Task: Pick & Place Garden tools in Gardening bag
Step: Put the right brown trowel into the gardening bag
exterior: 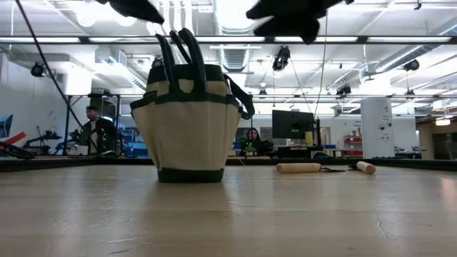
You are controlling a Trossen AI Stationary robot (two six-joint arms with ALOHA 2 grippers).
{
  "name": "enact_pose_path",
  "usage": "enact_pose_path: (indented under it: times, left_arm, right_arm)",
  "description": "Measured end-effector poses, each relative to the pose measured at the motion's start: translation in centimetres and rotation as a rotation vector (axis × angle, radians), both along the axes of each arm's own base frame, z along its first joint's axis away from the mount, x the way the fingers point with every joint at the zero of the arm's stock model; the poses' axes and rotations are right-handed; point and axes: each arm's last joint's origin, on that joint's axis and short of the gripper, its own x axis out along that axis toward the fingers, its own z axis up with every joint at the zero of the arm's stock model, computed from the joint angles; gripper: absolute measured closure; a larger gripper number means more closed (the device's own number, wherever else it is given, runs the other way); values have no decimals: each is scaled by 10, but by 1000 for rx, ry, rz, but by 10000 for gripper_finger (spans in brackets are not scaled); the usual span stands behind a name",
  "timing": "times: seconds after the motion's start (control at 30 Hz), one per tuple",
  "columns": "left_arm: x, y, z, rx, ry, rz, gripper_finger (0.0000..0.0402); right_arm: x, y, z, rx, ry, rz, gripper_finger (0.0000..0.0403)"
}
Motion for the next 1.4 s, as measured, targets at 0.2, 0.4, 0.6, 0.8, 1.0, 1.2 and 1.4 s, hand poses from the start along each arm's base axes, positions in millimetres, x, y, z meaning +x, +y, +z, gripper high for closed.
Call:
enact_pose_path:
  times: [0.2, 0.4, 0.6, 0.8, 1.0, 1.2, 1.4]
  left_arm:
    - [-24, 13, -41, 2, -140, 97, 145]
    - [-42, 21, -75, -57, -329, 114, 145]
    - [-55, 31, -97, 6, -423, 209, 145]
    - [-64, 33, -107, -127, -482, 248, 145]
    - [-66, 34, -110, -148, -494, 252, 145]
    - [-66, 34, -110, -111, -477, 243, 145]
    - [-65, 34, -102, 13, -454, 212, 145]
  right_arm:
    - [-29, -20, -3, 167, 64, -101, 184]
    - [-58, -40, -19, 422, 8, -256, 184]
    - [-80, -58, -45, 659, -3, -483, 184]
    - [-89, -78, -55, 713, 37, -682, 184]
    - [-99, -89, -70, 741, 149, -862, 184]
    - [-110, -89, -79, 804, 166, -1063, 184]
    - [-106, -89, -92, 853, 207, -1150, 184]
